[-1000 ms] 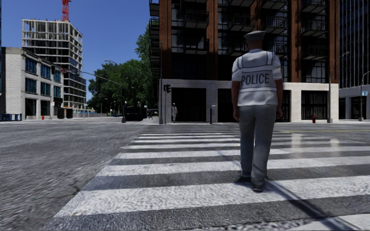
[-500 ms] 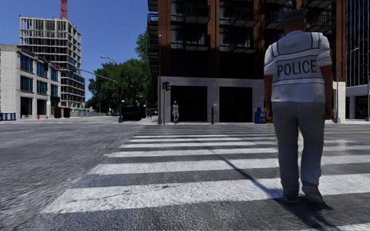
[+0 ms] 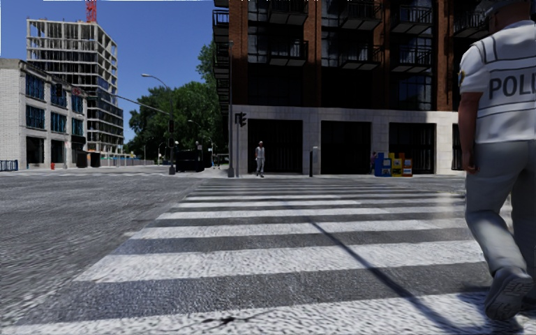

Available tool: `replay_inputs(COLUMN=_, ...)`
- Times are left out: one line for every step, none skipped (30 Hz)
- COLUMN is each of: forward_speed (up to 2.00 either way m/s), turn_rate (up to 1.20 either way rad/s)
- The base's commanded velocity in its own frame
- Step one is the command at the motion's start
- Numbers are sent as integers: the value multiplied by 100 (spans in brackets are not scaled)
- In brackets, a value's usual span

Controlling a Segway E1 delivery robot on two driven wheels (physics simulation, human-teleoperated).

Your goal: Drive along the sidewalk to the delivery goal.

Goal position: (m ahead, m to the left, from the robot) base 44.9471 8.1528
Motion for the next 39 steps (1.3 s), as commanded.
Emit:
replay_inputs(forward_speed=140, turn_rate=7)
replay_inputs(forward_speed=140, turn_rate=10)
replay_inputs(forward_speed=140, turn_rate=13)
replay_inputs(forward_speed=140, turn_rate=16)
replay_inputs(forward_speed=140, turn_rate=16)
replay_inputs(forward_speed=140, turn_rate=19)
replay_inputs(forward_speed=140, turn_rate=21)
replay_inputs(forward_speed=140, turn_rate=22)
replay_inputs(forward_speed=140, turn_rate=22)
replay_inputs(forward_speed=140, turn_rate=22)
replay_inputs(forward_speed=141, turn_rate=22)
replay_inputs(forward_speed=142, turn_rate=22)
replay_inputs(forward_speed=142, turn_rate=22)
replay_inputs(forward_speed=142, turn_rate=22)
replay_inputs(forward_speed=142, turn_rate=22)
replay_inputs(forward_speed=143, turn_rate=22)
replay_inputs(forward_speed=143, turn_rate=22)
replay_inputs(forward_speed=144, turn_rate=22)
replay_inputs(forward_speed=145, turn_rate=22)
replay_inputs(forward_speed=145, turn_rate=22)
replay_inputs(forward_speed=145, turn_rate=22)
replay_inputs(forward_speed=145, turn_rate=22)
replay_inputs(forward_speed=145, turn_rate=22)
replay_inputs(forward_speed=145, turn_rate=22)
replay_inputs(forward_speed=145, turn_rate=22)
replay_inputs(forward_speed=145, turn_rate=22)
replay_inputs(forward_speed=145, turn_rate=22)
replay_inputs(forward_speed=145, turn_rate=22)
replay_inputs(forward_speed=145, turn_rate=22)
replay_inputs(forward_speed=146, turn_rate=22)
replay_inputs(forward_speed=146, turn_rate=22)
replay_inputs(forward_speed=146, turn_rate=22)
replay_inputs(forward_speed=146, turn_rate=22)
replay_inputs(forward_speed=146, turn_rate=22)
replay_inputs(forward_speed=146, turn_rate=22)
replay_inputs(forward_speed=146, turn_rate=22)
replay_inputs(forward_speed=146, turn_rate=22)
replay_inputs(forward_speed=146, turn_rate=22)
replay_inputs(forward_speed=146, turn_rate=23)
